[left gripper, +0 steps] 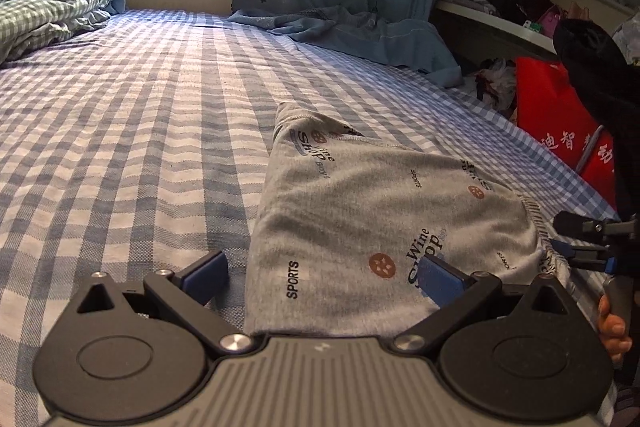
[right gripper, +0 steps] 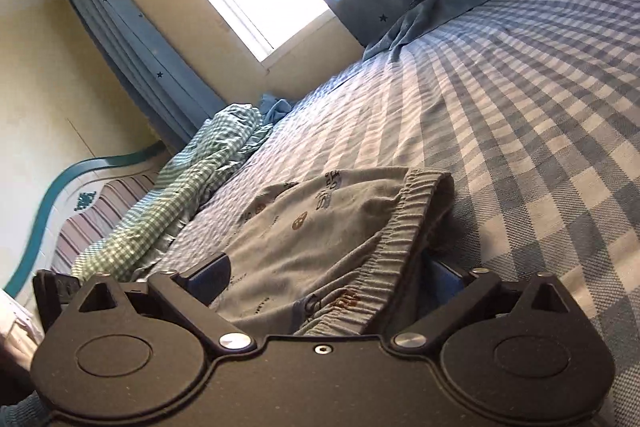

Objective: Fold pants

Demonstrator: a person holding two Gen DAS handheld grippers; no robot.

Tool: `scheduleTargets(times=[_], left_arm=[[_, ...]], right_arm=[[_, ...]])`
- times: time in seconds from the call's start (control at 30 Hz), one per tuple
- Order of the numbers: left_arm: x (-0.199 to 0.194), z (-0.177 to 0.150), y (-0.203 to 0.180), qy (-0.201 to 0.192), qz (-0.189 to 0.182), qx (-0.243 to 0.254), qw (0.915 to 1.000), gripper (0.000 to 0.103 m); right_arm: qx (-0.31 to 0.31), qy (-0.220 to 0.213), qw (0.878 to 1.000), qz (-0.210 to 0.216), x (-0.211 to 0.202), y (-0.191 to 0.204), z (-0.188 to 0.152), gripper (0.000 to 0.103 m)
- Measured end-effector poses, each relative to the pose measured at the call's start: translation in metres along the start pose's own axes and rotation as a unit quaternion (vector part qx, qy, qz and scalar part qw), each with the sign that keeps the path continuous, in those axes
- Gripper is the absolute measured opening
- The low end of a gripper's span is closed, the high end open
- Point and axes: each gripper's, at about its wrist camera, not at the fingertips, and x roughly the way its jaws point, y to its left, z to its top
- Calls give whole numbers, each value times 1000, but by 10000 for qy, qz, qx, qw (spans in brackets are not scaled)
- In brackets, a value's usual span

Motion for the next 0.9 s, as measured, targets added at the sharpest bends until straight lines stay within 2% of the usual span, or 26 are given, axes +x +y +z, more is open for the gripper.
scheduleTargets(times=[0.07,0.13,0.2,0.27,0.37,0.43,0.5,0.57,0.6,0.9], left_arm=[[-4,-2,7,-80,-125,-199,9997,103],[-8,-4,14,-181,-251,-425,9986,103],[-11,-6,20,-261,-361,-639,9970,99],[-13,-7,24,-294,-316,-770,9961,91],[-14,-6,27,-312,-199,-858,9956,81],[-13,-4,24,-259,14,-869,9959,69],[-12,-1,19,-147,341,-832,9958,51],[-12,2,12,-19,567,-753,9955,45],[-12,4,9,38,584,-751,9955,37],[-8,16,-15,343,1071,-531,9922,26]], right_arm=[[25,-41,10000,-77,-1,0,-2,87],[141,-86,9998,-131,-1,-4,-3,74],[308,-102,9991,-265,-2,-9,-4,48],[462,-121,9980,-402,-3,-14,-4,36],[494,-129,9977,-445,-3,-15,-5,32],[377,-123,9977,-543,-2,-12,-6,30],[275,-129,9976,-624,-2,-9,-7,28],[195,-132,9973,-694,0,-5,-8,26],[162,-130,9972,-720,0,-3,-8,25],[52,-140,9966,-814,2,1,-9,24]])
